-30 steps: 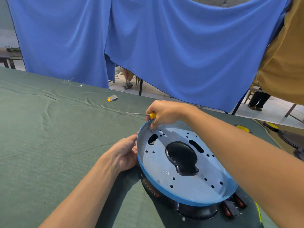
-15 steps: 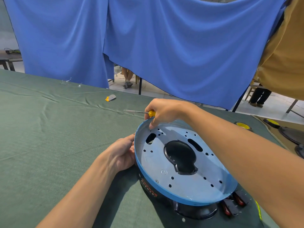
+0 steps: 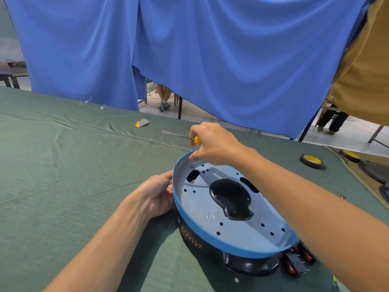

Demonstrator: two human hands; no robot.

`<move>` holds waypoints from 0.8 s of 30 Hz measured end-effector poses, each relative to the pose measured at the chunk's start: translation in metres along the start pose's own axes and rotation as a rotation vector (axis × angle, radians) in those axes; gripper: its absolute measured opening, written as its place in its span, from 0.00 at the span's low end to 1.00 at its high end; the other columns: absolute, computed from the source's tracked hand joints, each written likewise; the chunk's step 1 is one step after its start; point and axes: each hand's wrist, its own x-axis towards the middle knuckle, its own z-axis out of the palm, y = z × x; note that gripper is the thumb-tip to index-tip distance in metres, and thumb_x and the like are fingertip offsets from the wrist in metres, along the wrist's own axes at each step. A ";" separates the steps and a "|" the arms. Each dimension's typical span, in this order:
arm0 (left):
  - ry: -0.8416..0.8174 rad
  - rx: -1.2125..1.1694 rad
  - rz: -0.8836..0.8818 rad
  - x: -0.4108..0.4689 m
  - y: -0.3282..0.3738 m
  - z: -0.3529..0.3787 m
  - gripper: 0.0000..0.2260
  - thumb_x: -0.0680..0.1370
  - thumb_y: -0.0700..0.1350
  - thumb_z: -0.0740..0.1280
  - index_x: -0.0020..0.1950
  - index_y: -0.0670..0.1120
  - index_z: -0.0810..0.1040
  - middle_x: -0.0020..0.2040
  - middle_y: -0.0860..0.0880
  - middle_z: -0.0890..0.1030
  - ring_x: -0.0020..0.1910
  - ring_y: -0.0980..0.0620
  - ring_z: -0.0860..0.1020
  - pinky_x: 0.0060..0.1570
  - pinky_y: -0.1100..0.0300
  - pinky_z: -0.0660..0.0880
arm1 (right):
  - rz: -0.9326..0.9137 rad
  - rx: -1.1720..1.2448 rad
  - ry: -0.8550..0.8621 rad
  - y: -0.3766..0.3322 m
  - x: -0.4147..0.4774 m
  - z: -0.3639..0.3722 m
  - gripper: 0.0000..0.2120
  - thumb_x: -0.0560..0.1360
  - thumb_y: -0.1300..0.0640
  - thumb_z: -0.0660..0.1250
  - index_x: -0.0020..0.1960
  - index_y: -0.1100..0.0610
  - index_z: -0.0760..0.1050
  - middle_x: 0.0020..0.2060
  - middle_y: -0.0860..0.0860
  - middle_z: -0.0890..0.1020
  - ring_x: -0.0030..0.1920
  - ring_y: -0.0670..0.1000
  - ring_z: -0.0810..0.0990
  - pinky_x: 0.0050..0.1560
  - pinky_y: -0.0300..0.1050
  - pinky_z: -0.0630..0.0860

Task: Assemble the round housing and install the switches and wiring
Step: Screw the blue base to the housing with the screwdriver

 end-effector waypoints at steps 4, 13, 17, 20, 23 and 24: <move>0.003 0.013 -0.015 0.001 0.000 -0.001 0.17 0.81 0.41 0.62 0.66 0.33 0.74 0.64 0.34 0.77 0.56 0.37 0.75 0.64 0.41 0.68 | 0.029 0.002 -0.126 0.000 -0.006 0.002 0.12 0.69 0.46 0.75 0.38 0.51 0.75 0.39 0.50 0.79 0.42 0.53 0.77 0.36 0.45 0.72; 0.007 -0.037 -0.014 0.002 0.000 -0.002 0.12 0.81 0.39 0.63 0.61 0.35 0.76 0.59 0.36 0.75 0.53 0.40 0.74 0.59 0.45 0.71 | -0.009 -0.002 -0.177 -0.005 -0.006 0.008 0.07 0.72 0.55 0.73 0.44 0.54 0.75 0.41 0.54 0.80 0.43 0.55 0.79 0.45 0.53 0.81; 0.012 -0.061 -0.022 0.002 0.000 -0.001 0.11 0.81 0.39 0.63 0.61 0.36 0.75 0.57 0.38 0.72 0.51 0.42 0.70 0.53 0.48 0.69 | 0.003 -0.015 -0.163 -0.007 -0.004 0.009 0.07 0.72 0.54 0.73 0.42 0.56 0.76 0.37 0.53 0.79 0.41 0.54 0.79 0.41 0.51 0.79; 0.001 -0.065 -0.021 0.003 -0.001 -0.001 0.13 0.80 0.39 0.63 0.62 0.36 0.75 0.59 0.37 0.74 0.55 0.41 0.71 0.59 0.47 0.70 | 0.012 -0.027 -0.148 -0.007 -0.002 0.011 0.06 0.72 0.55 0.72 0.43 0.57 0.76 0.37 0.54 0.78 0.40 0.55 0.79 0.40 0.51 0.79; -0.001 -0.062 -0.021 0.001 -0.001 -0.001 0.11 0.81 0.38 0.62 0.60 0.35 0.77 0.60 0.35 0.77 0.50 0.40 0.78 0.57 0.45 0.74 | -0.009 -0.066 -0.154 -0.007 0.000 0.011 0.06 0.72 0.57 0.71 0.40 0.55 0.74 0.36 0.54 0.77 0.39 0.54 0.78 0.35 0.48 0.76; -0.002 -0.062 -0.022 0.000 -0.001 0.000 0.10 0.81 0.38 0.62 0.58 0.36 0.77 0.60 0.35 0.78 0.47 0.40 0.78 0.54 0.46 0.75 | -0.011 -0.076 -0.160 -0.008 0.000 0.011 0.07 0.72 0.57 0.71 0.39 0.54 0.73 0.36 0.53 0.77 0.39 0.54 0.78 0.34 0.47 0.75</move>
